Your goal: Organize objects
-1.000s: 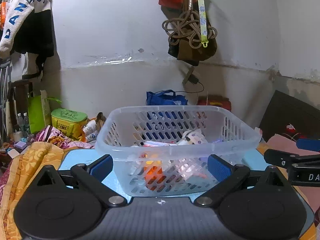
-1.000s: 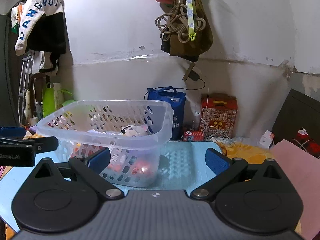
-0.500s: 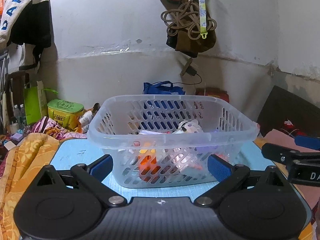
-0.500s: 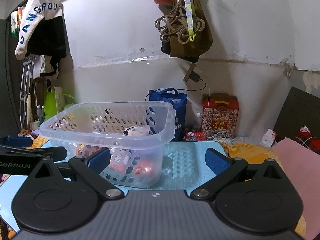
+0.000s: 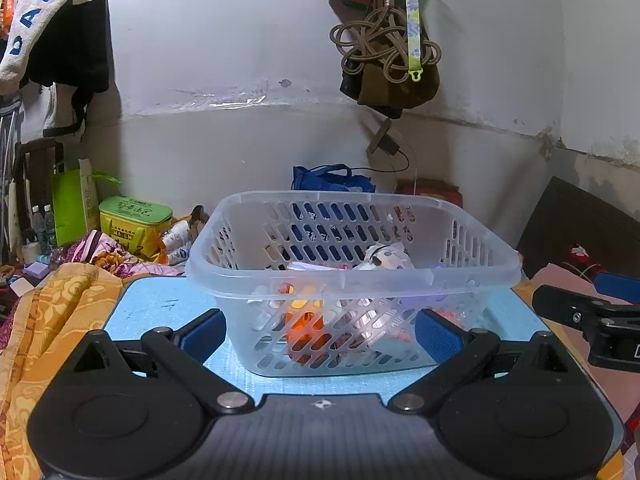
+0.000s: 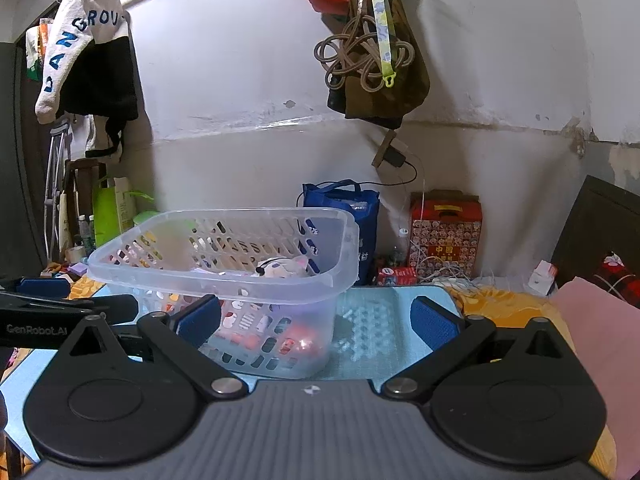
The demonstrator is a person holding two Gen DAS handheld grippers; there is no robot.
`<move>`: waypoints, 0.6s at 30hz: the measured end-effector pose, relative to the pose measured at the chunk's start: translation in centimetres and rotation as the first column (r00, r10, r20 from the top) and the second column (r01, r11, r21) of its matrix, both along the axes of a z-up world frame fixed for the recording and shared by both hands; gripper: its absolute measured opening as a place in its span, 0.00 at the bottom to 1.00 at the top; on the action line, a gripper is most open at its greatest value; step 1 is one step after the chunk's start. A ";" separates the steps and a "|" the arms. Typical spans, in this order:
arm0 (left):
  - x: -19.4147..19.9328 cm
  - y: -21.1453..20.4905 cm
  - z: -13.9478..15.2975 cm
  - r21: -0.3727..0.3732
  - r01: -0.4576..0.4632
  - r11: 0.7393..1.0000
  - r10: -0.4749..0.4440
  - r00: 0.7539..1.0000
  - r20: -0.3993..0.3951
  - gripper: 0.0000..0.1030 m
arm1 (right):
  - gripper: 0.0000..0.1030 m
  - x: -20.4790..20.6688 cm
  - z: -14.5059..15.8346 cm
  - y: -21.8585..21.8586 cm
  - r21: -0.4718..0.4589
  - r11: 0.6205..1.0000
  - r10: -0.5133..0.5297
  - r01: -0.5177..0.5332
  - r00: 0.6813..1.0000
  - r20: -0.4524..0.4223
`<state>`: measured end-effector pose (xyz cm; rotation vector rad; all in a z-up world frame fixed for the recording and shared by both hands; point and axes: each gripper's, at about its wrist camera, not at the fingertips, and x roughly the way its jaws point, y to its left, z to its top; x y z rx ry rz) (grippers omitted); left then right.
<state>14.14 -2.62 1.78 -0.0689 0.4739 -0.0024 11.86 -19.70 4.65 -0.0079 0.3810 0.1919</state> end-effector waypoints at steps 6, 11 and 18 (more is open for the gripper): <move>0.0 -0.1 0.0 0.006 -0.001 1.000 0.001 1.000 0.004 0.99 | 1.00 -0.1 0.2 0.2 0.005 1.000 0.009 -0.009 1.000 0.004; -0.1 0.1 0.0 -0.002 -0.001 1.000 0.001 1.000 -0.001 0.99 | 1.00 -0.1 0.1 0.2 0.003 1.000 0.011 -0.011 1.000 0.006; -0.1 0.0 0.0 0.008 -0.002 1.000 0.002 1.000 0.001 0.99 | 1.00 -0.1 0.1 0.2 0.007 1.000 0.011 -0.011 1.000 0.005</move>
